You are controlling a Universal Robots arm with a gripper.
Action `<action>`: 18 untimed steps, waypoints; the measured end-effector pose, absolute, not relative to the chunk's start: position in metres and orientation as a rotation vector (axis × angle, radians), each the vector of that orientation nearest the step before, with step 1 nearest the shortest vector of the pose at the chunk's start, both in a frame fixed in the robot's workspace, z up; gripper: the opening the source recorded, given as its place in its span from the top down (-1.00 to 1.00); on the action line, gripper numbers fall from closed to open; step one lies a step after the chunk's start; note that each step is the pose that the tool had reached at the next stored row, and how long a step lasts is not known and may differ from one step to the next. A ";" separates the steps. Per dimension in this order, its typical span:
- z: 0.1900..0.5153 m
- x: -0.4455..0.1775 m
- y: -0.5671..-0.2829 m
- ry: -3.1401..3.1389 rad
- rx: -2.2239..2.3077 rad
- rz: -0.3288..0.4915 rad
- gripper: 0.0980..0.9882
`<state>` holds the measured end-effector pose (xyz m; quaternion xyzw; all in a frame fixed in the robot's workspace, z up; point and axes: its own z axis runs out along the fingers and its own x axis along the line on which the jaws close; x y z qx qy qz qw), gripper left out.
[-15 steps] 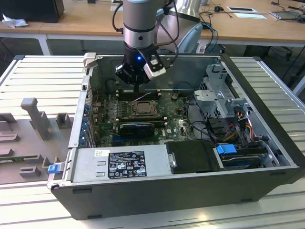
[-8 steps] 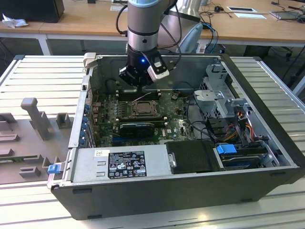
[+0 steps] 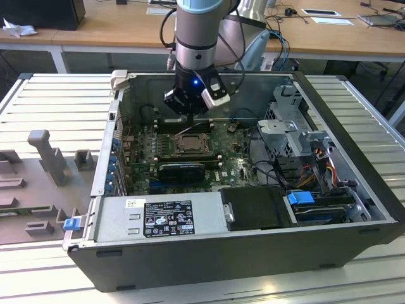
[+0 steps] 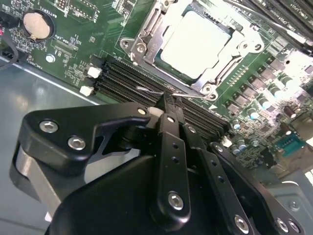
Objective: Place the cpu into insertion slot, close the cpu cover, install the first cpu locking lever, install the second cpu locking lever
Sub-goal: 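Install the first cpu locking lever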
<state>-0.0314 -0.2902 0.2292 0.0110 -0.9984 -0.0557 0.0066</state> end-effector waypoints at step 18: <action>0.212 -0.014 -0.286 -3.123 0.037 -0.174 0.98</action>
